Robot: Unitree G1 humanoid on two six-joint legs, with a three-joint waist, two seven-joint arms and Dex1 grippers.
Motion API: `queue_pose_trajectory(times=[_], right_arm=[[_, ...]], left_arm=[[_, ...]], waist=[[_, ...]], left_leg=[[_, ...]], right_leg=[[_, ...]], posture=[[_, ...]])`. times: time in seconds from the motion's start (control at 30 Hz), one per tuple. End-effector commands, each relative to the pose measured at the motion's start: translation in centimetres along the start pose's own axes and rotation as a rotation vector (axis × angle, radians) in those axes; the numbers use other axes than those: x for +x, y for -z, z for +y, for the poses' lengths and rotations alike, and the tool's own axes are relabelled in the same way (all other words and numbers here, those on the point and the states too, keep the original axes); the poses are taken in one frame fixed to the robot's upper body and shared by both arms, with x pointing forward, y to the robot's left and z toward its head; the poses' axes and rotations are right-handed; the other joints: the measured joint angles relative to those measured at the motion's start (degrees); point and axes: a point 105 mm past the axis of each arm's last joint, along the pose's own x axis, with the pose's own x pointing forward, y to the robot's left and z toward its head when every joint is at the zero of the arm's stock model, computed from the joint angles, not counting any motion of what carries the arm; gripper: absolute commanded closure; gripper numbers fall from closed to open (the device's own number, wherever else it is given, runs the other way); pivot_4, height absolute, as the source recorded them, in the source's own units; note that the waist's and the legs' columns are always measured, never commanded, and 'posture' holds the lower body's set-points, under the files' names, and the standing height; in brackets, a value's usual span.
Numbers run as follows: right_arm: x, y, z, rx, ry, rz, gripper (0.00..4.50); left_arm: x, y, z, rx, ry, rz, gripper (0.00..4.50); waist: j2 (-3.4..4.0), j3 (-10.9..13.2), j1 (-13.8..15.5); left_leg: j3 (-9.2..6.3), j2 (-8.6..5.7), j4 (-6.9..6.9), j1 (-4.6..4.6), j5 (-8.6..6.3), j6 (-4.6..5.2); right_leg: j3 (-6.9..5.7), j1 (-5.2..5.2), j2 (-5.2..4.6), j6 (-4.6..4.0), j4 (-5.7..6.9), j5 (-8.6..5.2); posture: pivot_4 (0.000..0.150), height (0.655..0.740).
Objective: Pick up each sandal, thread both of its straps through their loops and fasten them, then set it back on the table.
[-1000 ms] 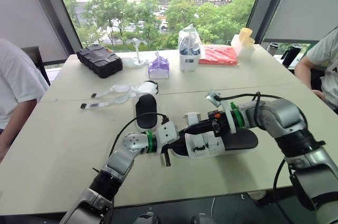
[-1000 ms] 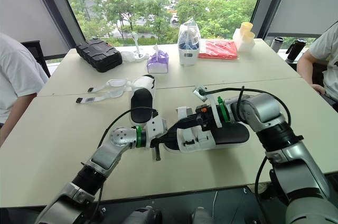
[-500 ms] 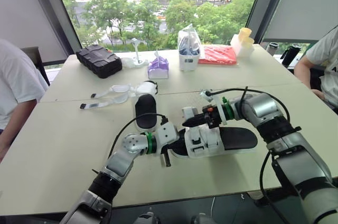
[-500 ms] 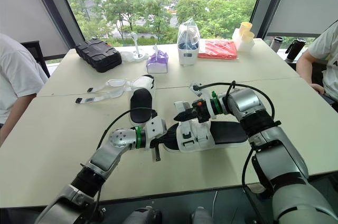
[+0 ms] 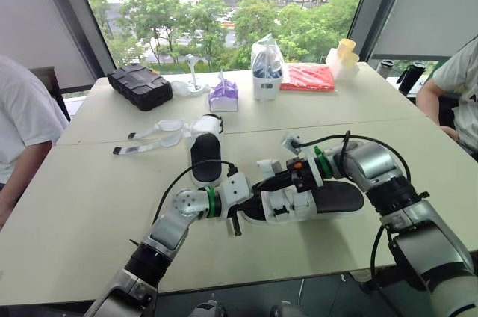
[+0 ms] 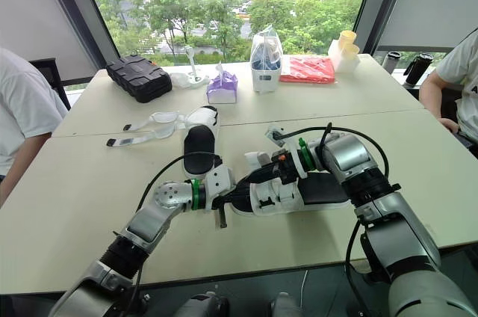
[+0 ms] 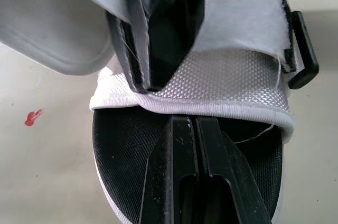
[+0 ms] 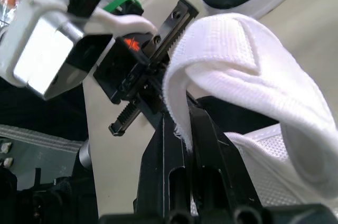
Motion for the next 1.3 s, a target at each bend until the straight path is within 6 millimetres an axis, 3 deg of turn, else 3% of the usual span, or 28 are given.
queue_pose_trajectory(times=[0.03, 0.2, 0.43, 0.63, 1.0, 1.3], right_arm=[[0.3, -0.1, 0.3, -0.023, 0.002, -0.001, 4.45], [0.3, -0.1, 0.5, -0.014, 0.003, 0.0, 4.45], [-0.6, -2.4, 2.5, 0.081, -0.09, -0.069, 4.45], [-0.7, -2.7, 3.0, 0.084, -0.094, -0.075, 4.45], [-0.5, -2.0, 0.1, -0.212, 0.086, -0.066, 4.45], [-0.9, -0.9, 0.7, -0.368, 0.077, 0.018, 4.45]], left_arm=[[0.2, 1.0, -0.6, -0.016, 0.024, 0.042, 4.5], [0.2, 1.0, -0.5, -0.013, 0.023, 0.043, 4.5], [0.1, 1.0, -0.4, -0.012, 0.023, 0.045, 4.5], [0.2, 0.9, -0.4, -0.01, 0.024, 0.043, 4.5], [0.2, 0.9, -0.4, -0.007, 0.026, 0.044, 4.5], [0.2, 0.9, -0.3, -0.005, 0.024, 0.045, 4.5]], waist=[[0.0, 0.0, 0.02], [0.0, 0.0, 0.03], [0.0, 0.0, 0.02], [0.0, 0.0, 0.01], [0.0, 0.0, 0.02], [0.0, 0.0, 0.0]], left_leg=[[0.0, 0.0, 0.0, 0.0, 0.0, 0.0], [0.0, 0.0, 0.0, 0.0, 0.0, 0.0], [-0.01, 0.0, 0.0, -0.01, 0.0, 0.0], [0.0, 0.0, 0.0, -0.03, 0.0, 0.0], [0.02, -0.02, 0.01, -0.03, 0.01, 0.0], [0.05, -0.02, 0.05, -0.03, 0.02, -0.01]], right_leg=[[0.0, 0.0, 0.0, 0.0, 0.01, 0.0], [0.0, 0.0, 0.0, 0.0, 0.01, 0.0], [0.0, -0.02, -0.01, 0.0, 0.01, 0.0], [0.01, -0.04, -0.01, 0.0, 0.02, 0.0], [0.0, -0.05, 0.0, 0.0, 0.05, 0.0], [0.03, -0.08, 0.01, 0.0, 0.13, 0.0]], posture=[[0.15, 0.74], [0.15, 0.74], [0.15, 0.74], [0.15, 0.74], [0.15, 0.74], [0.15, 0.74]])
